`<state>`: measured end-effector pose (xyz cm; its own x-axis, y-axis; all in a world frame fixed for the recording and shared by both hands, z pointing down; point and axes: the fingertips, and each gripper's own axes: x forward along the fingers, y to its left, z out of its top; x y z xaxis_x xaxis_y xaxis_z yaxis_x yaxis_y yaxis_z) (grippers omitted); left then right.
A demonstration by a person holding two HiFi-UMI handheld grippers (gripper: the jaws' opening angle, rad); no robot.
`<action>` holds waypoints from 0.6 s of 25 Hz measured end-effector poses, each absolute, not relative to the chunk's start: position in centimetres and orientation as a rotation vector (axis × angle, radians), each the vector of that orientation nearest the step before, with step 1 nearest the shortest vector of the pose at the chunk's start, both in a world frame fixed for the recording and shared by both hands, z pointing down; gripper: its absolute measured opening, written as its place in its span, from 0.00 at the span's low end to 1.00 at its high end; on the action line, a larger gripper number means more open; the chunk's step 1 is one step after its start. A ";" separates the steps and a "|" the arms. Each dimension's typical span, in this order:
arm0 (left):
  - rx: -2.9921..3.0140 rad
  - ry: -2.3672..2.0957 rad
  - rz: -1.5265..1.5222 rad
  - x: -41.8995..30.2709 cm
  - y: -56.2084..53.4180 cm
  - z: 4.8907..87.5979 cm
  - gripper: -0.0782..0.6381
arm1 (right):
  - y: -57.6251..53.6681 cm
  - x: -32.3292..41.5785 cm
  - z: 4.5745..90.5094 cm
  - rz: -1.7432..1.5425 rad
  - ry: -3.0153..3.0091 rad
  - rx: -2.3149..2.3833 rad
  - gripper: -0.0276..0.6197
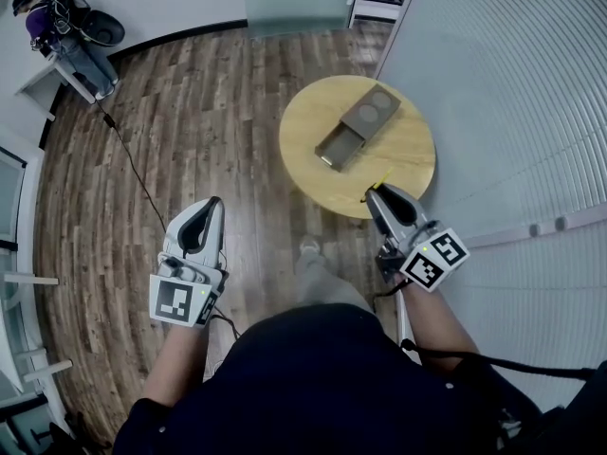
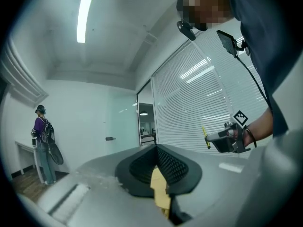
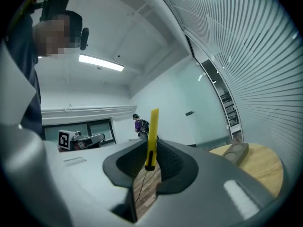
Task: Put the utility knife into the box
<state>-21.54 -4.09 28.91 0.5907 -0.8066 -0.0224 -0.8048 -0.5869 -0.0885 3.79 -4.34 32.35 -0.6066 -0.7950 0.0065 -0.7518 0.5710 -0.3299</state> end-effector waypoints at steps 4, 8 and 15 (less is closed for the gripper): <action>-2.725 1.359 -0.048 -18.9 -10.9 28.6 0.11 | -10.7 6.0 32.7 -0.460 2.644 -1.314 0.15; -2.730 1.334 -0.066 -16.1 -17.1 27.5 0.11 | -16.3 7.7 32.8 -0.491 2.655 -1.293 0.15; -2.728 1.316 -0.144 -12.4 -25.5 28.9 0.11 | -23.9 10.3 34.0 -0.519 2.707 -1.240 0.15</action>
<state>-12.39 -25.48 28.95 0.6200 -0.7837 0.0377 -0.7733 -0.6185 -0.1394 10.28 -23.94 34.03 -0.6574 -0.7528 0.0339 -0.7119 0.6056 -0.3556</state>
